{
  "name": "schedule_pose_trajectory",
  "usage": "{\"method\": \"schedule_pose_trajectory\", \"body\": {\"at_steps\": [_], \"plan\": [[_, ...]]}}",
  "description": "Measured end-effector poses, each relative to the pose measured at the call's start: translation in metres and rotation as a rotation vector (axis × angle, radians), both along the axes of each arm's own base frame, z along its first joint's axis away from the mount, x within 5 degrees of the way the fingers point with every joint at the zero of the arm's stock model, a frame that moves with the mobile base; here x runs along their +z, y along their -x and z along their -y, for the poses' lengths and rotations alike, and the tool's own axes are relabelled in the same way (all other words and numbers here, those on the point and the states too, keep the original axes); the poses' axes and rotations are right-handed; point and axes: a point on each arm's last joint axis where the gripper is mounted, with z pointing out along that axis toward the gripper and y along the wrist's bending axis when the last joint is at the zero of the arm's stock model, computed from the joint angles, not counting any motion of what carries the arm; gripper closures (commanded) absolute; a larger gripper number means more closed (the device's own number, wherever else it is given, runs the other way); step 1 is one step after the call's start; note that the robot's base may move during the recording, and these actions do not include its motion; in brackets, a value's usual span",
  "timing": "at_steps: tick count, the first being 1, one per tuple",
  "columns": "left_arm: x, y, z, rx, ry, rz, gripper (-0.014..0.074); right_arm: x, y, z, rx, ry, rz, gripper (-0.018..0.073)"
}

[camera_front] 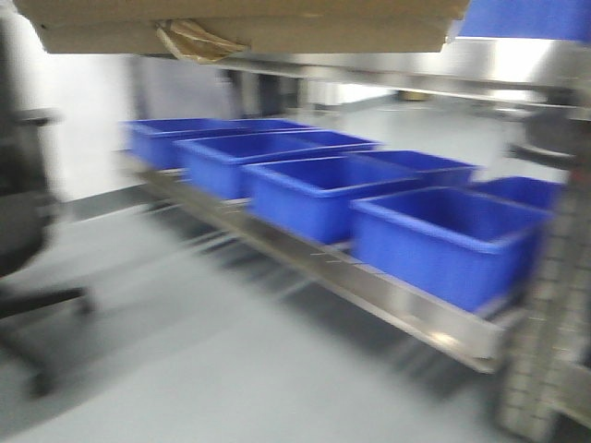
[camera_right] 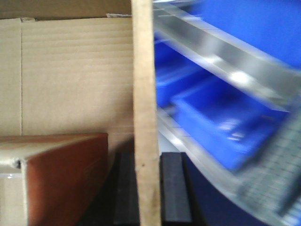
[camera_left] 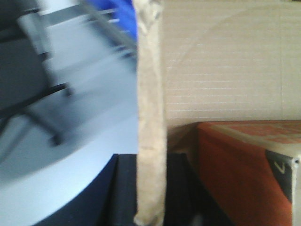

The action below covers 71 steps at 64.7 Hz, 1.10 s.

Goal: Stack two boxes on right shelf middle
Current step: 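Hold the boxes with both grippers while driving to the steel shelf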

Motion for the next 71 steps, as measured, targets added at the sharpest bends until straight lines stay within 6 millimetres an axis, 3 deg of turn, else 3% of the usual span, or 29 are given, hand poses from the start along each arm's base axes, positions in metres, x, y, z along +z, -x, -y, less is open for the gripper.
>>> {"method": "schedule_pose_trajectory", "body": {"at_steps": [71], "plan": [[0.0000, 0.0000, 0.0000, 0.000, 0.000, 0.000, 0.0708, 0.0000, 0.0000, 0.0001, -0.001, 0.002, 0.001, 0.0711]]}}
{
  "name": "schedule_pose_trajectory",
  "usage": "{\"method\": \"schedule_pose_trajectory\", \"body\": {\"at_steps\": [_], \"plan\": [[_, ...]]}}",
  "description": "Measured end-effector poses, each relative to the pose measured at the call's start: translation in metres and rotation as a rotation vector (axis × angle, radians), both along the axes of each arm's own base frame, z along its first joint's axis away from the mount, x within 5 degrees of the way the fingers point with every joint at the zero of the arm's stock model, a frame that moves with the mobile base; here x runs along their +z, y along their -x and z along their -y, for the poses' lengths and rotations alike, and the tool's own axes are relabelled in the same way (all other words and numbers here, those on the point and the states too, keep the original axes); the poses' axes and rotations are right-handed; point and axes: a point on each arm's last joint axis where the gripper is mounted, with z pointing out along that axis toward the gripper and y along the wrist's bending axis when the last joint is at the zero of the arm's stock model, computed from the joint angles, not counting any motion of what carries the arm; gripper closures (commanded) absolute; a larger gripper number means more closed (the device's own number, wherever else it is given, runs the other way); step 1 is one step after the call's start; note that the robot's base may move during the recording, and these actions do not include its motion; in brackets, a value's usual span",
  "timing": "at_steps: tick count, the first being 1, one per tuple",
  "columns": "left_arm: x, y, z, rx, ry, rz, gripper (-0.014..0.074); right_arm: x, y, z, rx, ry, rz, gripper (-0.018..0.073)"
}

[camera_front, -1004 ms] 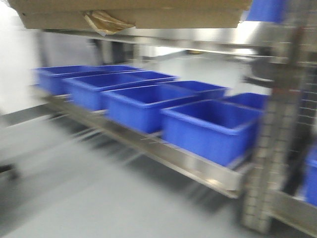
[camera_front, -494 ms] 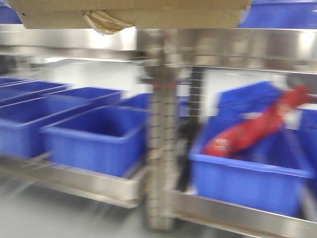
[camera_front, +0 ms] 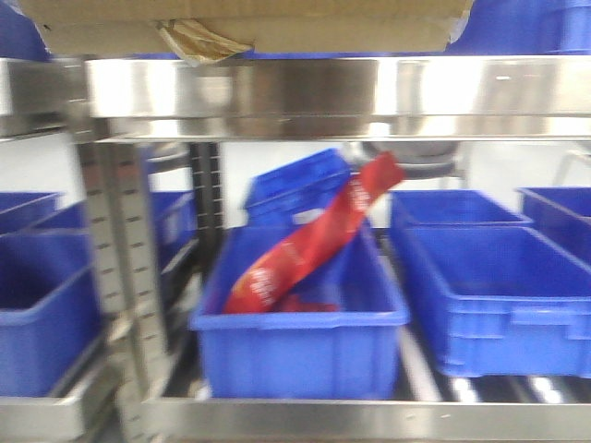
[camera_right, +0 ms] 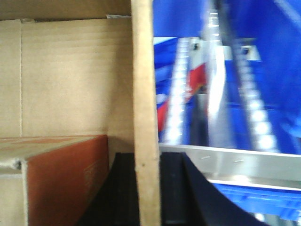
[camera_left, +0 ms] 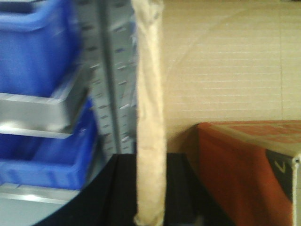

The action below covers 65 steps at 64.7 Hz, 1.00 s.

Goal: Stack two boxes on right shelf middle
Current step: 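Hold the boxes with both grippers while driving to the steel shelf, then push the held boxes forward onto the middle shelf with both grippers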

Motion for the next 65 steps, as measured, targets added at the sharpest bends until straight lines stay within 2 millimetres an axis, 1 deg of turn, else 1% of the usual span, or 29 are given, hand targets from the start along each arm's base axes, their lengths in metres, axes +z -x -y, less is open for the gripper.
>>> {"method": "schedule_pose_trajectory", "body": {"at_steps": [65], "plan": [[0.0000, 0.0000, 0.0000, 0.000, 0.000, 0.000, 0.0708, 0.0000, 0.0000, 0.0000, 0.000, 0.000, 0.000, 0.0711]]}}
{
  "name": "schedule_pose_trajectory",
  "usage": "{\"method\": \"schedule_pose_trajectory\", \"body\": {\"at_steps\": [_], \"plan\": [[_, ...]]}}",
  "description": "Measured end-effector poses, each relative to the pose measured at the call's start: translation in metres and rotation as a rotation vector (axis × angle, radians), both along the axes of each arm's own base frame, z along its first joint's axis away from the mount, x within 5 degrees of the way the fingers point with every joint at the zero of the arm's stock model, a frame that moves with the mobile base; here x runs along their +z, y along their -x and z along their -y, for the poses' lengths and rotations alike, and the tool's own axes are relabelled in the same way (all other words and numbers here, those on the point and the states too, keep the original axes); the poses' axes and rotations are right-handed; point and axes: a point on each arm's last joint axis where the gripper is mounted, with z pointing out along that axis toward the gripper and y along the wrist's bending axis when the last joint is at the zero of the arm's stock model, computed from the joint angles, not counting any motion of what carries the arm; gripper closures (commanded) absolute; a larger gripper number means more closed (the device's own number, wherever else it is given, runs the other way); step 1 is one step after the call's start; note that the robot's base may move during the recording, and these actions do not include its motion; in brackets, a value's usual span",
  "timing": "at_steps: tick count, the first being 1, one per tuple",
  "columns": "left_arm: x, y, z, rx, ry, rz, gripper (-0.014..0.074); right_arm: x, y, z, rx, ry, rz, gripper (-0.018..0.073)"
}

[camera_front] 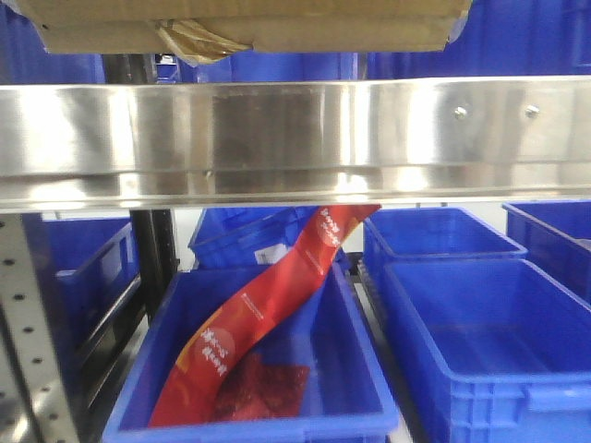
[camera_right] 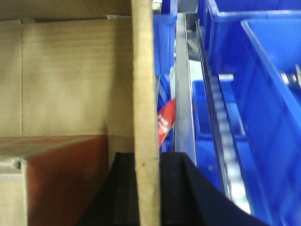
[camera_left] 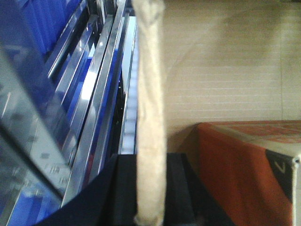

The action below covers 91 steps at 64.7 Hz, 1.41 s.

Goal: Stack two boxes on right shelf middle
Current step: 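Push the held boxes forward onto the middle shelf with both grippers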

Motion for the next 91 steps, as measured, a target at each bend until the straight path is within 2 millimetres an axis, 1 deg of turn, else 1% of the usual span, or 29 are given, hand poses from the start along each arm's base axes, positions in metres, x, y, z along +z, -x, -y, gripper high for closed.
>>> {"method": "schedule_pose_trajectory", "body": {"at_steps": [72, 91], "plan": [[0.0001, 0.0000, 0.0000, 0.000, 0.000, 0.000, 0.0708, 0.0000, 0.0000, 0.0000, 0.000, 0.000, 0.000, 0.0711], [0.0002, 0.0000, -0.0002, 0.002, -0.001, 0.002, 0.0708, 0.0034, -0.0015, -0.0011, 0.011, -0.005, 0.042, 0.0711]]}}
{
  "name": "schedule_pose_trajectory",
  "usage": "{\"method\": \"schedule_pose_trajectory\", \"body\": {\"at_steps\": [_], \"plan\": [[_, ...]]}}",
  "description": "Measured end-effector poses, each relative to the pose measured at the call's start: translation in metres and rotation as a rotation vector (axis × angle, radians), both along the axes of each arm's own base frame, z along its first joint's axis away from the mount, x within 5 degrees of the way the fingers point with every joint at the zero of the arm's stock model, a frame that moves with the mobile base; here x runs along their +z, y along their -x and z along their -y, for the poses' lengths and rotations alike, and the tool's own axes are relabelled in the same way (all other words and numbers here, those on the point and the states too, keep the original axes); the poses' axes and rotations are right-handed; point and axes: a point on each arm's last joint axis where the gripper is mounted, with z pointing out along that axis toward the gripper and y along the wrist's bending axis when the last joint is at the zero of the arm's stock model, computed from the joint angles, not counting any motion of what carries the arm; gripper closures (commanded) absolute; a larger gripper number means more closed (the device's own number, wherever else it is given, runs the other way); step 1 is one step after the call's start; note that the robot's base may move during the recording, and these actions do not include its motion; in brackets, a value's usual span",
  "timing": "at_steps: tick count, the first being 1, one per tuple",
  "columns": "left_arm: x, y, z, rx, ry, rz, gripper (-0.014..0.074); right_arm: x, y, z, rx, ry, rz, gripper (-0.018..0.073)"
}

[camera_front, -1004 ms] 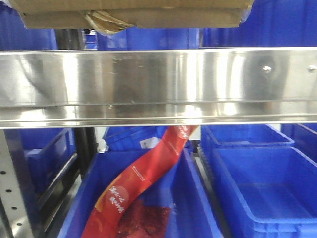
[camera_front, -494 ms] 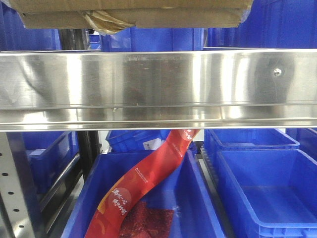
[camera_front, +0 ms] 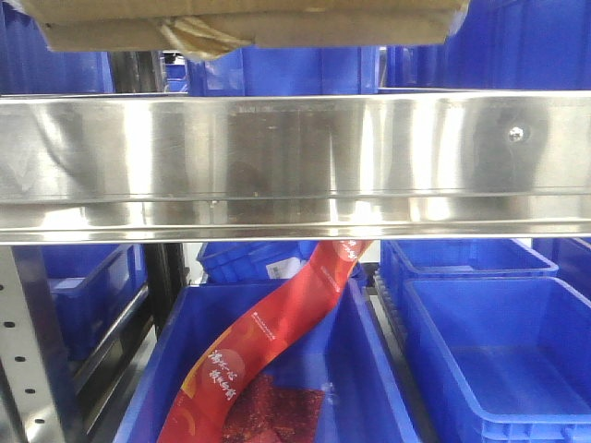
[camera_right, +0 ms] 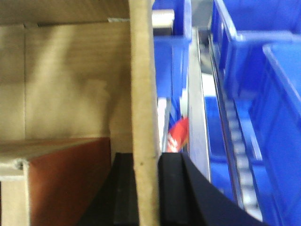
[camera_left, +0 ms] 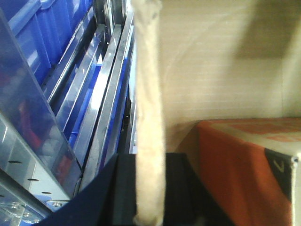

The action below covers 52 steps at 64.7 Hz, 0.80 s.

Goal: Stack two boxes on right shelf middle
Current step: 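Push the held boxes forward onto the middle shelf with both grippers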

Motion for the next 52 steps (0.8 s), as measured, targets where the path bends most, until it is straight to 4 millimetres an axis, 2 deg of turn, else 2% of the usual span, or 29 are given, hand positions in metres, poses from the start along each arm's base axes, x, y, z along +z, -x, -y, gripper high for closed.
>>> {"method": "schedule_pose_trajectory", "body": {"at_steps": [25, 32, 40, 44, 49, 52], "plan": [[0.000, -0.003, 0.003, -0.049, -0.042, 0.013, 0.0708, -0.011, 0.006, -0.001, -0.007, -0.025, -0.140, 0.0711], [-0.008, -0.011, 0.005, -0.058, -0.029, -0.026, 0.0708, -0.014, 0.006, 0.000, -0.016, -0.021, -0.165, 0.0711], [-0.023, -0.027, 0.008, -0.056, -0.010, -0.087, 0.0706, -0.025, -0.003, -0.003, -0.026, -0.002, -0.213, 0.0704], [-0.030, -0.035, 0.009, -0.050, -0.014, -0.110, 0.0678, -0.032, -0.009, -0.005, -0.030, 0.006, -0.232, 0.0662], [-0.037, -0.042, 0.009, -0.043, -0.016, -0.131, 0.0584, -0.038, -0.015, -0.008, -0.032, 0.013, -0.252, 0.0543], [-0.040, -0.045, 0.011, -0.043, -0.018, -0.140, 0.0499, -0.043, -0.019, -0.009, -0.034, 0.018, -0.264, 0.0438]]}}
